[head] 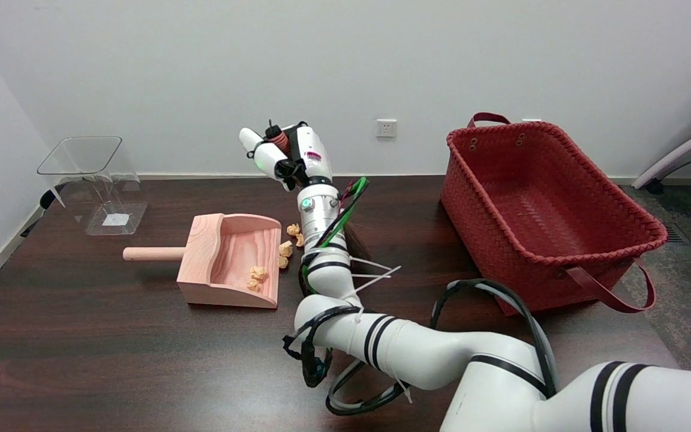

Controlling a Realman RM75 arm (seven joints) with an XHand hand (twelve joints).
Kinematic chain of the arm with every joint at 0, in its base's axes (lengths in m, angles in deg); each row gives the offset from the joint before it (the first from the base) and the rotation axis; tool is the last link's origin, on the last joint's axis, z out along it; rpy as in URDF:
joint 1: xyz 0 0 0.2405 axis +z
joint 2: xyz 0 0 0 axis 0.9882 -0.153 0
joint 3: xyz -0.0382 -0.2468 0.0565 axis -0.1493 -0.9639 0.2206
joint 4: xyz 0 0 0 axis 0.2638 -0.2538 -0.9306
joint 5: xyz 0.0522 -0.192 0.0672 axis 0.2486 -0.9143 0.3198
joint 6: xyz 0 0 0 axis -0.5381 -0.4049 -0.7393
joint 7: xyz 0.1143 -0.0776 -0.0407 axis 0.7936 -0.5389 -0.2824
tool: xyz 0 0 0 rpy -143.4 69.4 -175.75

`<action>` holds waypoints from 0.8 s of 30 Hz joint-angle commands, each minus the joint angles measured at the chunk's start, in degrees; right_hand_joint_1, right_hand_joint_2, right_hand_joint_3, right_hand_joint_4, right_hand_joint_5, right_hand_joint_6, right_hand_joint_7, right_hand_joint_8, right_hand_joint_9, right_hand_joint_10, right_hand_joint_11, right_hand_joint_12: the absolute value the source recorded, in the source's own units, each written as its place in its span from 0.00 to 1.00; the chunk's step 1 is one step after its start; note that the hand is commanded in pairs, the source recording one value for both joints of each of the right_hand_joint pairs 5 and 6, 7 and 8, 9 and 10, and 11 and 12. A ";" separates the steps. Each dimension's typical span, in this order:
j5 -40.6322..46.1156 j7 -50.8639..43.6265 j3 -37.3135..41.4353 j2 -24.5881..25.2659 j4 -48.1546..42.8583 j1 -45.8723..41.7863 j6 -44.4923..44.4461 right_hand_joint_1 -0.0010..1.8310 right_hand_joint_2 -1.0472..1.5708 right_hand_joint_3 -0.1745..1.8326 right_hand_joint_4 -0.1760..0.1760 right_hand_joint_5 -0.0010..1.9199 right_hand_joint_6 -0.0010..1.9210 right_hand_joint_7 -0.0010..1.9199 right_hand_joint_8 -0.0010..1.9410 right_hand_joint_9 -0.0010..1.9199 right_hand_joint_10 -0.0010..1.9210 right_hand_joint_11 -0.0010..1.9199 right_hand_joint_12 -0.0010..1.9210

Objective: Sweep the paper balls into the dustpan.

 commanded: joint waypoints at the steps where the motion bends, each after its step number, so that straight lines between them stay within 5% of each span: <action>1: 5.96 4.36 0.89 2.99 2.37 1.70 1.51 0.31 1.00 0.00 0.50 1.00 1.00 1.00 0.99 1.00 1.00 1.00 1.00; 24: 17.50 29.42 0.41 7.38 -2.23 0.38 2.56 0.29 1.00 0.00 0.50 1.00 1.00 1.00 0.99 1.00 1.00 1.00 1.00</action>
